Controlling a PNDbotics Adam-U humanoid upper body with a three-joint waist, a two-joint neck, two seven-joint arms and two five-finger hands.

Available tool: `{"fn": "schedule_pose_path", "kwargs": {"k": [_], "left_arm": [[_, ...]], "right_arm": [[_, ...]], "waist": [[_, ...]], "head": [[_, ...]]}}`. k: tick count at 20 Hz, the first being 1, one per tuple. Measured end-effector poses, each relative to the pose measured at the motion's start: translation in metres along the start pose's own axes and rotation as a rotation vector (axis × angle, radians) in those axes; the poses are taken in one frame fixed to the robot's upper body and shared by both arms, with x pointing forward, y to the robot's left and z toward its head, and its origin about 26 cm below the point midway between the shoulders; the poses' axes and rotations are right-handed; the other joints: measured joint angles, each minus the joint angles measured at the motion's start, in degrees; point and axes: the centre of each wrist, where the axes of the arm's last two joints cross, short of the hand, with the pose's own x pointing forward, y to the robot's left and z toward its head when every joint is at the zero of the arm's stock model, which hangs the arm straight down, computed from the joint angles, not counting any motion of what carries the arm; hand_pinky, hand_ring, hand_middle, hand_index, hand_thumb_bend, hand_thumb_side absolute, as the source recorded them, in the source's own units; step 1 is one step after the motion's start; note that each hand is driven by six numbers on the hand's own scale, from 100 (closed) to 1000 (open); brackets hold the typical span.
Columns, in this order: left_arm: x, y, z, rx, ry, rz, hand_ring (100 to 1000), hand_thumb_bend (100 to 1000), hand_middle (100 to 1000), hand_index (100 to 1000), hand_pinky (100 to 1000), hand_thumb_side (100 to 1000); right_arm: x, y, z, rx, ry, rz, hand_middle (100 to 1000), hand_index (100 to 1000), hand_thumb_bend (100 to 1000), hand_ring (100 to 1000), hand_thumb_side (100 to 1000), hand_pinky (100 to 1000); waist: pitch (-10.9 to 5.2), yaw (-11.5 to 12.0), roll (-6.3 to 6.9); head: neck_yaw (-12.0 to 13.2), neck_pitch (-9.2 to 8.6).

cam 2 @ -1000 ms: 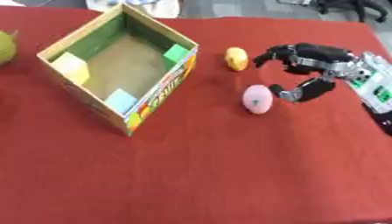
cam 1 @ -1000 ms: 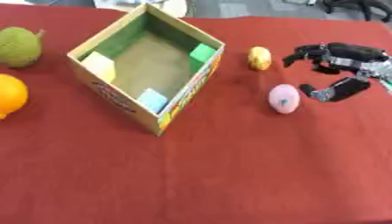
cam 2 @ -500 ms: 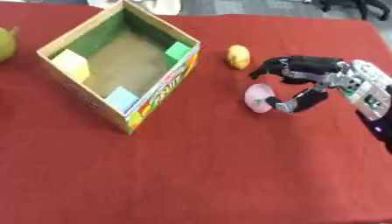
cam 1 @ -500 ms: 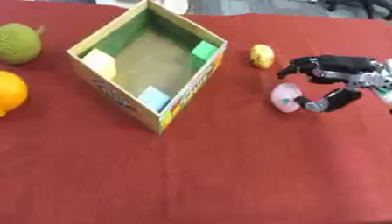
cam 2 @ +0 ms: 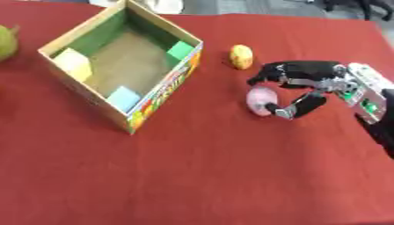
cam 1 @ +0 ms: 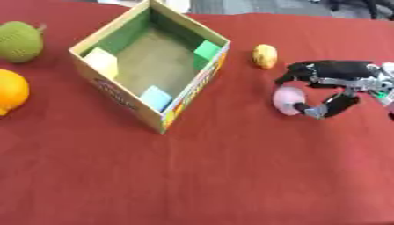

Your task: Pick up objects on the table and place them in the box.

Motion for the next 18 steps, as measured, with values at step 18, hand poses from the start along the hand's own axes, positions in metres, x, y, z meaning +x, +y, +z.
{"fn": "schedule_pose_path", "kwargs": {"k": [18], "left_arm": [[0.0,0.0,0.0,-0.002,0.004,0.0,797,100,770,789,837,581]], "right_arm": [[0.01,0.013,0.009,0.038,-0.061,0.148,502,655,100,100,338,979]], "waist": [[0.01,-0.8,-0.06]], "head": [[0.4,0.08]]}}
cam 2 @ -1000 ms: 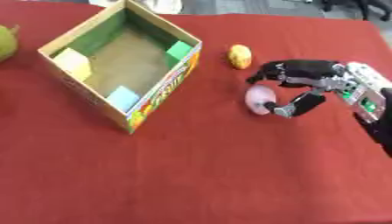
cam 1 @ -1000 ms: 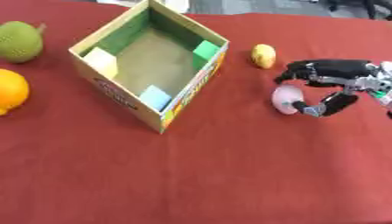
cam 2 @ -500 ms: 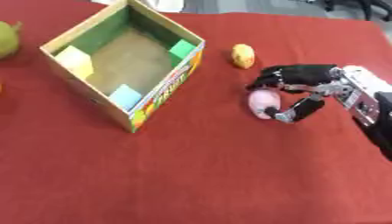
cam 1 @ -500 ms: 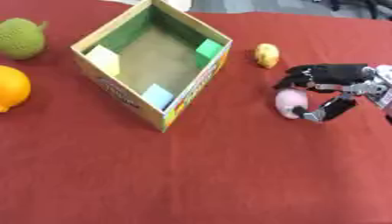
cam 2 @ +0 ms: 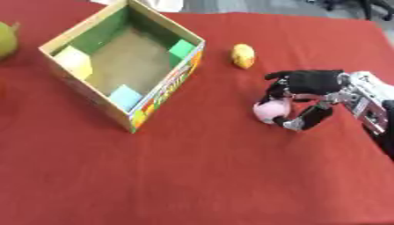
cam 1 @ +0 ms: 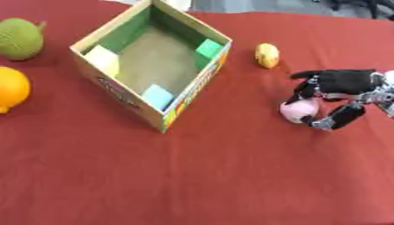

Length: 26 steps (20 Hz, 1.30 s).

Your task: Pick up objects on the table and place them in the box.

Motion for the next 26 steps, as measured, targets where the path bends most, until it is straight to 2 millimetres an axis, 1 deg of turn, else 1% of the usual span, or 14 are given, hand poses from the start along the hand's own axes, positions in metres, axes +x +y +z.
{"fn": "schedule_pose_path", "kwargs": {"k": [1,7,12,14,18,24,25,26], "left_arm": [[0.0,0.0,0.0,0.0,0.0,0.0,797,100,770,789,837,581],[0.0,0.0,0.0,-0.002,0.002,-0.002,798,100,771,789,838,581],[0.0,0.0,0.0,-0.004,0.003,-0.002,799,100,771,789,838,581],[0.0,0.0,0.0,-0.004,0.003,-0.001,799,100,772,789,838,581],[0.0,0.0,0.0,-0.004,0.005,0.002,800,100,772,789,838,580],[0.0,0.0,0.0,-0.003,0.006,0.004,800,100,773,789,838,581],[0.0,0.0,0.0,-0.003,0.006,0.006,801,100,773,789,839,581],[0.0,0.0,0.0,-0.002,0.006,0.007,801,100,773,789,839,581]], "right_arm": [[0.001,0.001,0.0,-0.01,-0.003,0.002,481,623,100,100,312,973],[0.006,0.007,-0.001,-0.087,-0.021,-0.01,446,567,100,100,259,941],[0.009,0.013,0.001,-0.158,-0.023,-0.024,428,543,100,100,252,923],[0.01,0.015,0.001,-0.184,-0.023,-0.029,436,551,100,100,249,920],[0.012,0.015,0.002,-0.219,-0.028,-0.02,493,615,100,100,253,928],[0.014,0.012,0.004,-0.243,-0.038,-0.006,511,632,100,100,252,928],[0.015,0.011,0.003,-0.246,-0.041,-0.004,512,632,100,100,436,925],[0.015,0.01,0.003,-0.253,-0.045,0.0,509,631,100,100,247,921]], "waist": [[0.0,-0.1,0.0],[0.0,-0.2,0.0],[0.0,-0.3,0.0],[0.0,-0.3,0.0],[0.0,-0.5,0.0],[0.0,-0.5,0.02],[0.0,-0.5,0.02],[0.0,-0.5,0.02]], "head": [[0.0,0.01],[0.1,0.29],[0.2,0.42],[0.2,0.43],[0.3,0.43],[0.3,0.43],[0.3,0.43],[0.3,0.43]]}}
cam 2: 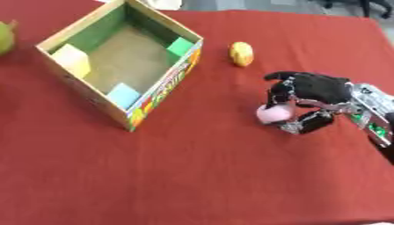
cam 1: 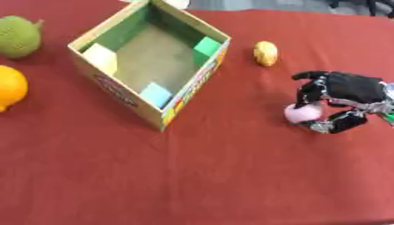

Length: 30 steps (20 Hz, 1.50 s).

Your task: Pick up objects on the table and place them in the box.

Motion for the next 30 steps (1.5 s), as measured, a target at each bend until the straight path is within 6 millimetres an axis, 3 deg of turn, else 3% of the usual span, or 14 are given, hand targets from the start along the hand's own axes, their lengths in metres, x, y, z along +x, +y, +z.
{"fn": "schedule_pose_path", "kwargs": {"k": [13,20,24,30], "left_arm": [[0.0,0.0,0.0,-0.001,0.005,0.012,802,100,774,789,839,579],[0.0,-0.001,-0.006,-0.012,-0.013,0.028,802,100,774,789,839,579],[0.001,-0.002,-0.012,-0.022,-0.034,0.042,801,100,773,789,838,578],[0.005,-0.006,-0.036,-0.061,-0.116,0.097,801,100,771,791,837,575]], "right_arm": [[0.0,-0.052,-0.024,-0.188,-0.103,0.059,477,591,100,100,202,887],[-0.002,-0.079,-0.04,-0.313,-0.155,0.05,472,582,100,100,200,871],[-0.005,-0.097,-0.048,-0.385,-0.177,0.05,472,581,100,100,206,864],[-0.009,-0.129,-0.06,-0.485,-0.22,0.064,475,584,100,100,231,837]], "waist": [[0.0,0.5,-0.02],[0.0,2.2,-0.26],[0.0,3.8,-0.34],[0.0,9.1,-1.75]], "head": [[-1.0,-0.08],[-2.7,-0.59],[-4.4,-1.16],[-9.1,-1.87]]}}
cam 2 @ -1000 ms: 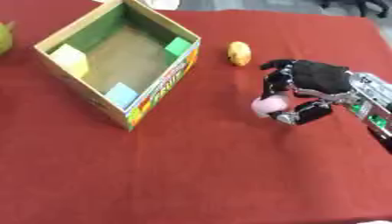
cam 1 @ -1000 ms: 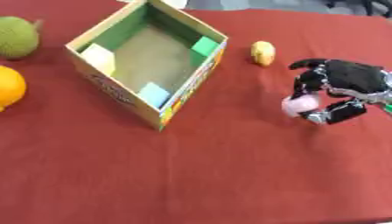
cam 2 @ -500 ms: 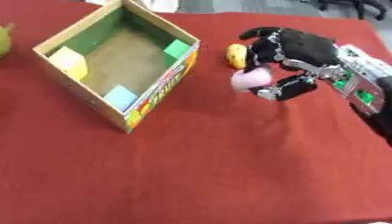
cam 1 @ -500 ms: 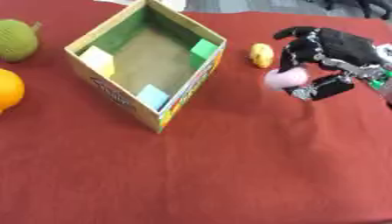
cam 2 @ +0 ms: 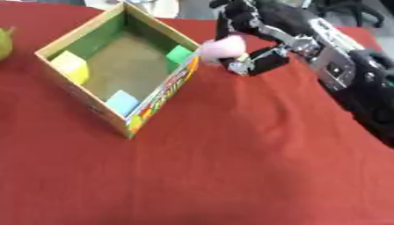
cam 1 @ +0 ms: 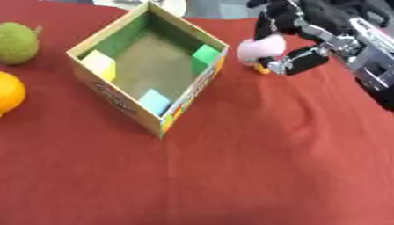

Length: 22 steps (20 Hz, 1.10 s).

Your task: Pick up objects on the table and place them in the box.

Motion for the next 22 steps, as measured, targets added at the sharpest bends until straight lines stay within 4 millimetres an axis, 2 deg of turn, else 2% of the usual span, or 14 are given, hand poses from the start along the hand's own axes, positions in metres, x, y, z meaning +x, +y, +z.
{"fn": "schedule_pose_path", "kwargs": {"k": [7,8,9,11,15,20,22], "left_arm": [[0.003,0.0,-0.026,-0.048,-0.092,0.076,801,100,770,793,835,573],[0.004,0.0,-0.031,-0.059,-0.109,0.085,801,100,769,793,835,595],[0.005,0.0,-0.035,-0.067,-0.126,0.096,800,100,769,794,835,571],[0.008,0.0,-0.046,-0.088,-0.167,0.117,800,100,767,794,833,570],[0.013,-0.003,-0.066,-0.13,-0.246,0.165,799,100,766,795,832,570],[0.017,-0.004,-0.079,-0.18,-0.298,0.22,799,100,766,795,832,570],[0.019,-0.004,-0.083,-0.197,-0.314,0.239,800,100,766,795,832,570]], "right_arm": [[-0.019,-0.021,-0.009,-0.121,0.018,0.002,476,580,100,100,311,849],[-0.022,-0.022,-0.01,-0.14,0.024,-0.002,477,579,100,100,264,853],[-0.025,-0.023,-0.011,-0.157,0.03,-0.007,478,582,100,100,329,851],[-0.031,-0.025,-0.015,-0.19,0.035,-0.018,481,585,100,100,323,849],[-0.038,-0.022,-0.023,-0.217,0.033,-0.059,494,599,100,100,318,868],[-0.045,-0.018,-0.024,-0.226,0.048,-0.115,513,621,100,100,325,887],[-0.049,-0.016,-0.022,-0.227,0.063,-0.134,538,652,100,100,302,895]], "waist": [[0.0,5.0,-1.39],[0.0,5.7,-1.62],[0.0,6.4,-1.86],[0.0,7.8,-2.44],[0.0,10.0,-3.69],[0.08,11.5,-4.74],[0.35,12.4,-5.3]], "head": [[-4.9,-0.77],[-5.7,-0.92],[-6.7,-1.08],[-8.9,-1.32],[-12.1,-2.22],[-14.7,-2.81],[-15.7,-3.17]]}}
